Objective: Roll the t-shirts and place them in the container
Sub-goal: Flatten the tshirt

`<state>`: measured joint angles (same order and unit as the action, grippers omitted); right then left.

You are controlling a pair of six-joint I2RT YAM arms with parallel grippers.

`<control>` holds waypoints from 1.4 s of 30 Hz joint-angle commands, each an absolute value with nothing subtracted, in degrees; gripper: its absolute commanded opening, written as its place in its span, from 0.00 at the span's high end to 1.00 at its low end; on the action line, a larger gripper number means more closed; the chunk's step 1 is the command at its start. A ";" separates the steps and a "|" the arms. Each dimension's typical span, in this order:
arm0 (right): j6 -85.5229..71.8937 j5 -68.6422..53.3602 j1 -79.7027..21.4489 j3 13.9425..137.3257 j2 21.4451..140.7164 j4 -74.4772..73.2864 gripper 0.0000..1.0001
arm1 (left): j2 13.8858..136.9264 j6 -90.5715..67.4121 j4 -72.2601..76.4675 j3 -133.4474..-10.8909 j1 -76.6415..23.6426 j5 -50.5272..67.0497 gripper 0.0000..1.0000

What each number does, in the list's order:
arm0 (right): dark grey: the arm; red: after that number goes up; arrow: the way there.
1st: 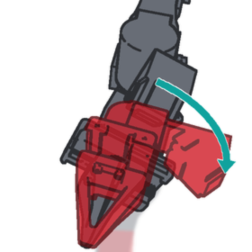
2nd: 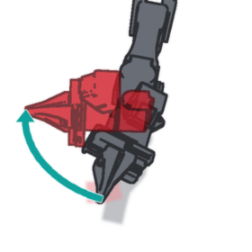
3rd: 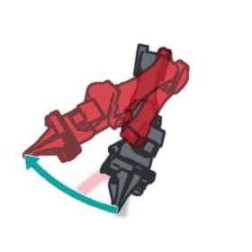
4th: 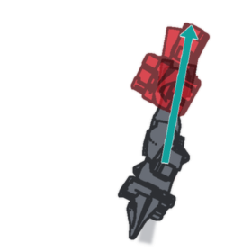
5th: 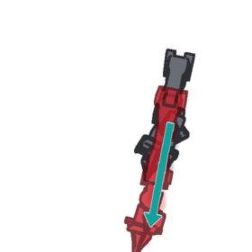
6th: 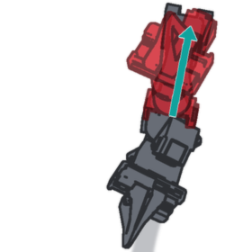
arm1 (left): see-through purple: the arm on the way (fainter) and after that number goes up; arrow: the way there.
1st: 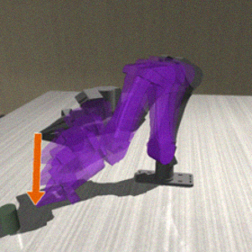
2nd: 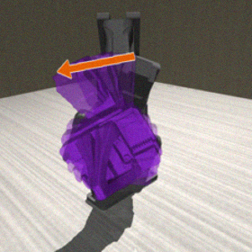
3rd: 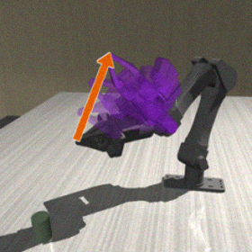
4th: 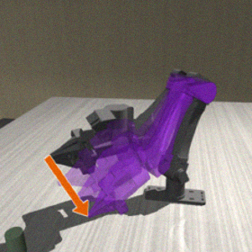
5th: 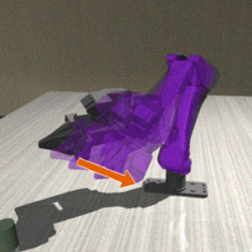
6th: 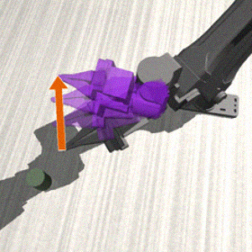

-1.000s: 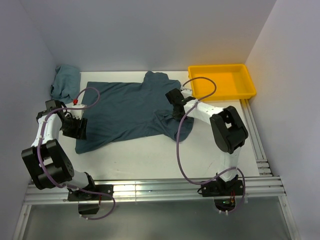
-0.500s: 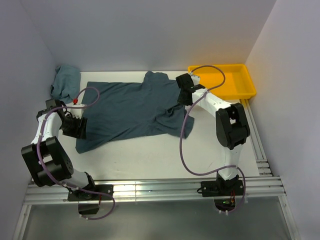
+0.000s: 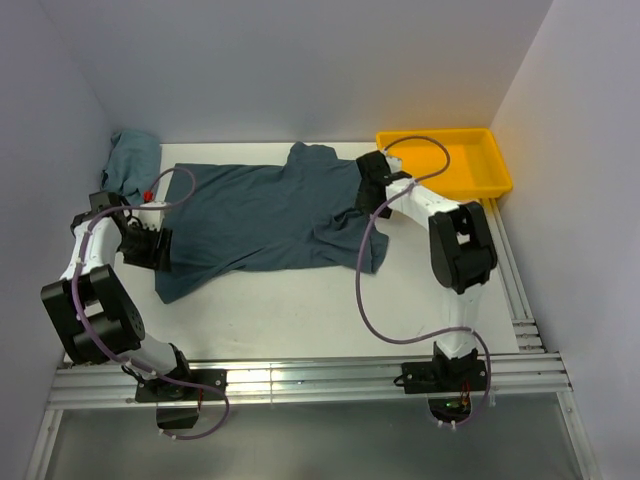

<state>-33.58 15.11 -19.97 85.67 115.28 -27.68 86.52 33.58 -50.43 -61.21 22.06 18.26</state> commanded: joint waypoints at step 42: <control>-42.10 -2.29 -23.29 40.34 85.08 -0.18 0.70 | 78.22 30.40 -56.07 -58.45 22.50 20.29 0.35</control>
